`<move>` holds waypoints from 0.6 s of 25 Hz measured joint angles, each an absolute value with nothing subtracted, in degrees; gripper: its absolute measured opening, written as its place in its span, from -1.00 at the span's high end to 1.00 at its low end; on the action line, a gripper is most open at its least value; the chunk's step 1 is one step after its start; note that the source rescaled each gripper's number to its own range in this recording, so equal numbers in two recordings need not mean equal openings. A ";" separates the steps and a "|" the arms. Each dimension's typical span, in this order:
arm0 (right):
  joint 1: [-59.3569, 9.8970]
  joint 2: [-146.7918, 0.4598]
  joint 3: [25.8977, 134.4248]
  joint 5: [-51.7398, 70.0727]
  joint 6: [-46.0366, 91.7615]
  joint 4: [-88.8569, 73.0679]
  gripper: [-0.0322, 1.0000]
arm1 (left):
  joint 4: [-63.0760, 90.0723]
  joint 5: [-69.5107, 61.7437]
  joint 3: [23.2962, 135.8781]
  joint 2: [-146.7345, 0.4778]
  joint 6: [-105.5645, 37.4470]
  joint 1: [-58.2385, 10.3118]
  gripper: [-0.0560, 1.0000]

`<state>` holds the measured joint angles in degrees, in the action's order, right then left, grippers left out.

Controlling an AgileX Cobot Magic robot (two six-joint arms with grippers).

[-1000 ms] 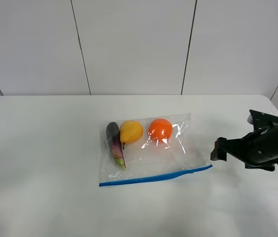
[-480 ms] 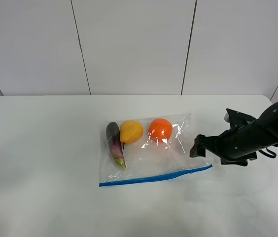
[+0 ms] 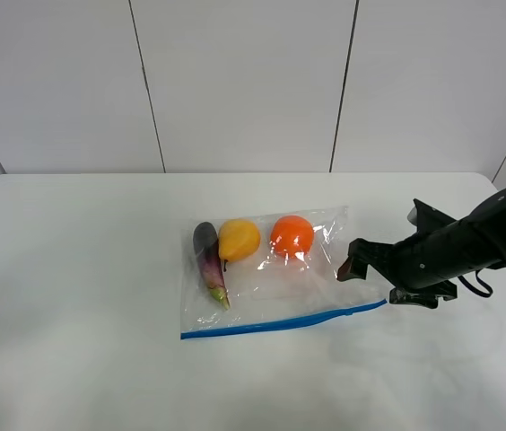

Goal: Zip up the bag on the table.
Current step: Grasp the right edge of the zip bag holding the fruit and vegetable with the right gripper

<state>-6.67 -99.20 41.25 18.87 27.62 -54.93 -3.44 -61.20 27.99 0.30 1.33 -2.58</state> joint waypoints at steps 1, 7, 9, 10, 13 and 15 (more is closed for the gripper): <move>-6.67 -99.67 41.25 19.31 27.63 -55.80 -0.91 | -3.44 -61.20 27.99 0.30 1.33 -2.58 -1.00; -6.67 -103.41 41.31 21.19 31.36 -59.57 -0.91 | -3.44 -61.20 27.99 0.30 1.33 -2.58 -1.00; -6.67 -103.60 41.31 21.50 33.08 -60.59 -0.91 | -3.44 -61.20 27.99 0.30 1.33 -2.58 -1.00; -6.67 -103.67 41.31 21.58 34.06 -61.30 -0.89 | -3.44 -61.20 27.99 0.30 1.33 -2.58 -1.00; -6.67 -103.67 41.31 22.17 36.96 -63.27 -0.76 | -3.44 -61.20 27.99 0.30 1.33 -2.58 -1.00; -6.67 -103.67 41.31 22.24 37.79 -64.06 -0.69 | -3.44 -61.20 27.99 0.30 1.33 -2.58 -1.00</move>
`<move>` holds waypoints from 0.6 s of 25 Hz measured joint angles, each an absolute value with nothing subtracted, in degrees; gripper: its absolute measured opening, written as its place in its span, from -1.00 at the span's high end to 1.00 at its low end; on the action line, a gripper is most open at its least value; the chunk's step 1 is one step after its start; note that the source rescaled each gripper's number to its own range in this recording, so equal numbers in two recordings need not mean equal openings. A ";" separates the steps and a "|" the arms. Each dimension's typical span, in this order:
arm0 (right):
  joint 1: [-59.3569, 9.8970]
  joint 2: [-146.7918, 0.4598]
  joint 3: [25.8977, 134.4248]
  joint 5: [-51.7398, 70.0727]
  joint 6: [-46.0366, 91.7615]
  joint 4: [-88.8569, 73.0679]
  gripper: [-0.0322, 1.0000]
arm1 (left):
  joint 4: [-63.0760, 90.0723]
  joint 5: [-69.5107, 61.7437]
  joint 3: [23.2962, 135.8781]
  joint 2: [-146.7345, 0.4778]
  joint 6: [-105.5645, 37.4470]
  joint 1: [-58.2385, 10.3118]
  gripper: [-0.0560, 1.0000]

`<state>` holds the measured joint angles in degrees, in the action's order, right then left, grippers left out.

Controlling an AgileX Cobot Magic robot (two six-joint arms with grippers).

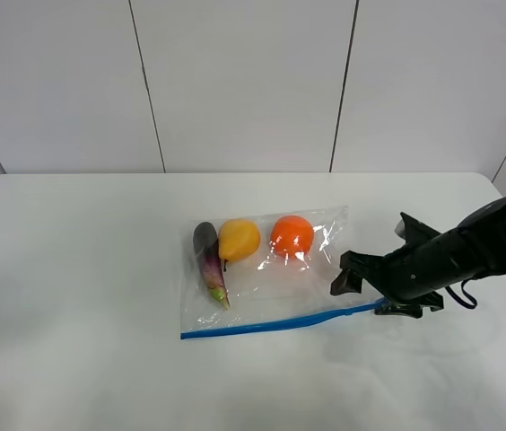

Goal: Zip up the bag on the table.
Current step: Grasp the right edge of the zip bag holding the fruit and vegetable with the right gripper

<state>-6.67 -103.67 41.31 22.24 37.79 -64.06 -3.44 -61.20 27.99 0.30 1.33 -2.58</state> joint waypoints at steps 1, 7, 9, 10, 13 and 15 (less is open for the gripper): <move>-6.67 -103.67 41.31 22.24 37.99 -64.35 -0.65 | -3.44 -61.20 27.99 0.30 1.33 -2.58 -1.00; -6.67 -103.67 41.31 22.19 38.40 -64.46 -0.38 | -3.44 -61.20 27.99 0.30 1.33 -2.58 -1.00; -6.67 -103.67 41.31 22.19 38.45 -64.46 -0.26 | -3.44 -61.20 27.99 0.30 1.33 -2.58 -1.00; -6.67 -103.67 41.31 22.19 38.45 -64.46 -0.19 | -3.44 -61.20 27.99 0.30 1.33 -2.58 -1.00; -6.67 -103.67 41.31 22.07 38.45 -64.63 -0.02 | -3.44 -61.20 27.99 0.30 1.33 -2.58 -1.00; -6.67 -103.67 41.31 21.78 38.45 -64.63 0.00 | -3.44 -61.20 27.99 0.30 1.33 -2.58 -1.00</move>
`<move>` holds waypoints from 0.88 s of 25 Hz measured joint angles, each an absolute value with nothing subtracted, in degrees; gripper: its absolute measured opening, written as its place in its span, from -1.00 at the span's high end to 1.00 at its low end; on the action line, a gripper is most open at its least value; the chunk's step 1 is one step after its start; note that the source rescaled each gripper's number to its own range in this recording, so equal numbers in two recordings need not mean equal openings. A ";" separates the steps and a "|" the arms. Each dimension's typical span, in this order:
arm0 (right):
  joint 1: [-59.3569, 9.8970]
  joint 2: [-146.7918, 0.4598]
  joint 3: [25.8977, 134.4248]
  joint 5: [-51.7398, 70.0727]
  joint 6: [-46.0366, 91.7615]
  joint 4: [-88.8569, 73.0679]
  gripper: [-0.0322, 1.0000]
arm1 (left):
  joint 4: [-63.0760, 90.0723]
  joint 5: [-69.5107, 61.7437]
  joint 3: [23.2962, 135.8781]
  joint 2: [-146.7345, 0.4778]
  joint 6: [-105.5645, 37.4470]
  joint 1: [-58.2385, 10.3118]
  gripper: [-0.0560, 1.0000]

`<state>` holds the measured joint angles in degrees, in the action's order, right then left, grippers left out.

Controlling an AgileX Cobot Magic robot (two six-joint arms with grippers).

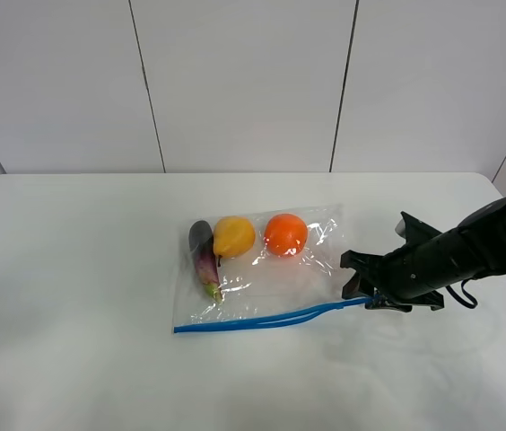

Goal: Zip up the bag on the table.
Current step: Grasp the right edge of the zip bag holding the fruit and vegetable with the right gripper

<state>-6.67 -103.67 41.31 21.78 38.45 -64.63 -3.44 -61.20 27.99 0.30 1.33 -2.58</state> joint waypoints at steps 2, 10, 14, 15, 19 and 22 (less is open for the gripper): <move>-6.67 -103.67 41.31 21.72 38.45 -64.63 0.01 | -3.44 -61.20 27.99 0.30 1.33 -2.58 -1.00; -6.67 -103.67 41.31 21.30 38.45 -64.63 0.18 | -3.44 -61.20 27.99 0.30 1.33 -2.58 -1.00; -6.67 -103.67 41.31 21.23 38.45 -64.63 0.48 | -3.44 -61.20 27.99 0.30 1.33 -2.58 -1.00; -6.67 -103.67 41.31 21.10 38.45 -64.63 0.53 | -3.44 -61.20 27.99 0.30 1.33 -2.58 -1.00; -6.67 -103.67 41.31 20.14 38.45 -64.63 0.72 | -3.44 -61.20 27.99 0.30 1.33 -2.58 -1.00; -6.67 -103.67 41.31 19.98 39.03 -64.82 0.91 | -3.44 -61.20 27.99 0.30 1.33 -2.58 -1.00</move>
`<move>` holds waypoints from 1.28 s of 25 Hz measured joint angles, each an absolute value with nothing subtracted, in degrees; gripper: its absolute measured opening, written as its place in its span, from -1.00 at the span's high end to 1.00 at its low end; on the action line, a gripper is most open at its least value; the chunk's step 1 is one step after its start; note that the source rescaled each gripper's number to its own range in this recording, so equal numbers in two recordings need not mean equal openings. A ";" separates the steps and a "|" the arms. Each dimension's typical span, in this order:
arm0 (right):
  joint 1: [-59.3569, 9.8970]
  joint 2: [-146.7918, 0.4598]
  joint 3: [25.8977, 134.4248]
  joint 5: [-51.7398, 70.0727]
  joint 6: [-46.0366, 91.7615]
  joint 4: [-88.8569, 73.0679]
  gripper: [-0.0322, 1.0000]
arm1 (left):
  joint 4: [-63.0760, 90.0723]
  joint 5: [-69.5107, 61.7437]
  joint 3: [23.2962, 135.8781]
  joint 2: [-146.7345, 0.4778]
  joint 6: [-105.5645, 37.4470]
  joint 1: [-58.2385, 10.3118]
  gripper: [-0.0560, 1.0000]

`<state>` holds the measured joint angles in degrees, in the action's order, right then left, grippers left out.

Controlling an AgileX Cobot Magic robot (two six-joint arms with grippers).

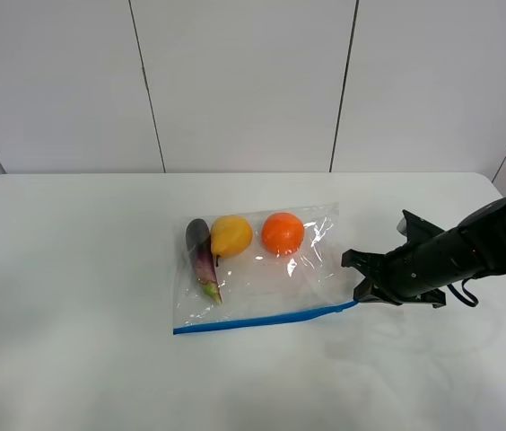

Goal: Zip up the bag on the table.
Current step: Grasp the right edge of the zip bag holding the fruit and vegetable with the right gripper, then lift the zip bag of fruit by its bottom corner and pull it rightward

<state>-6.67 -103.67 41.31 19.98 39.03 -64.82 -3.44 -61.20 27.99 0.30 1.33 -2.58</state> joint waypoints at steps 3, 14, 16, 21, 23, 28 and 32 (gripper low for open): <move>-6.67 -103.67 41.31 19.98 39.81 -65.03 0.93 | -3.44 -61.20 27.99 0.30 1.33 -2.58 -1.00; -6.67 -99.91 41.31 21.91 43.89 -68.19 0.93 | -3.44 -61.20 27.99 0.30 1.22 -2.58 -1.00; -6.67 -97.79 41.31 22.56 44.86 -69.22 0.93 | -3.44 -61.20 27.99 0.30 1.22 -2.58 -1.00; -6.67 -93.69 41.31 25.31 46.76 -70.98 0.94 | -3.44 -61.20 27.99 0.30 1.22 -2.58 -1.00; -6.67 -91.73 41.31 26.35 48.22 -72.63 0.93 | -3.44 -61.20 27.99 0.30 1.22 -2.58 -1.00; -6.67 -87.83 41.26 29.27 52.31 -76.90 0.93 | -3.44 -61.20 27.99 0.30 1.22 -2.58 -1.00; -6.67 -86.58 41.26 31.23 54.59 -79.27 0.93 | -3.44 -61.20 27.99 0.30 1.22 -2.58 -1.00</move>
